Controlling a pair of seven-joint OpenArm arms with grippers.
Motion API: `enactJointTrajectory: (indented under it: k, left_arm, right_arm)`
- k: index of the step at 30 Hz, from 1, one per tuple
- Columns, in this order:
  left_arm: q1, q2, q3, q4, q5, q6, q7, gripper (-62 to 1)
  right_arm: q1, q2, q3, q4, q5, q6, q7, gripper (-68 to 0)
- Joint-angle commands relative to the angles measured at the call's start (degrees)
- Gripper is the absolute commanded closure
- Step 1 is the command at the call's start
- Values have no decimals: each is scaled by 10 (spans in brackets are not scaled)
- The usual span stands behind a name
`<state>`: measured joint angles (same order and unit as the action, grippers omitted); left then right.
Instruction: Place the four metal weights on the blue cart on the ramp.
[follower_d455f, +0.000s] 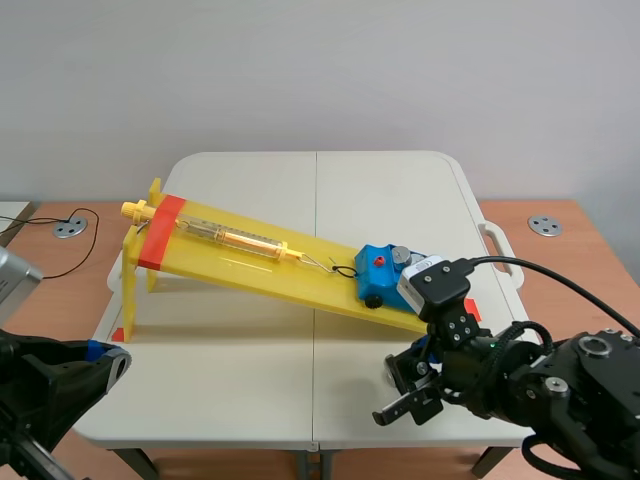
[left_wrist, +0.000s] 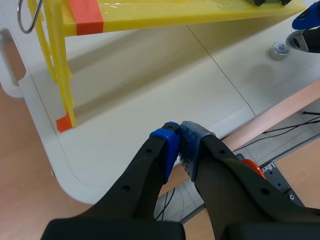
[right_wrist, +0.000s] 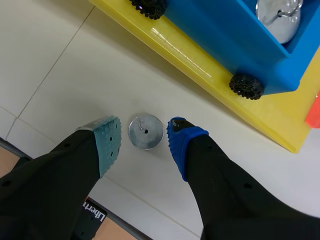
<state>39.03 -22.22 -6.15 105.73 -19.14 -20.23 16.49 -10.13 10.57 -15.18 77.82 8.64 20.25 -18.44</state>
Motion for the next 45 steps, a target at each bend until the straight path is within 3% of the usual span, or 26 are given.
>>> enactJointTrajectory:
  k: [1,14,20,25,28,34,45]
  left_arm:
    - [-11,5,-9,38,-25,-16,-49,-34]
    - [-11,5,-9,38,-25,-16,-49,-34]
    - [-11,5,-9,38,-25,-16,-49,-34]
    - [-11,5,-9,38,-25,-16,-49,-34]
    - [-11,5,-9,38,-25,-16,-49,-34]
    - [-11,5,-9,38,-25,-16,-49,-34]
    - [-11,5,-9,38,-25,-16,-48,-34]
  right_arm:
    - [48,0,7,33,16,-14,79,-234]
    - [70,-19,-28,-27,5,-23,97,-227]
    - [71,-19,-30,-31,3,-40,92,-135]
    - [71,-15,-30,-32,-4,-44,70,-12]
    - [70,-5,-28,-25,-5,-44,63,-7]
    - [37,40,-27,74,2,-44,40,-6]
    - [-71,116,58,277,94,-34,-36,-6]
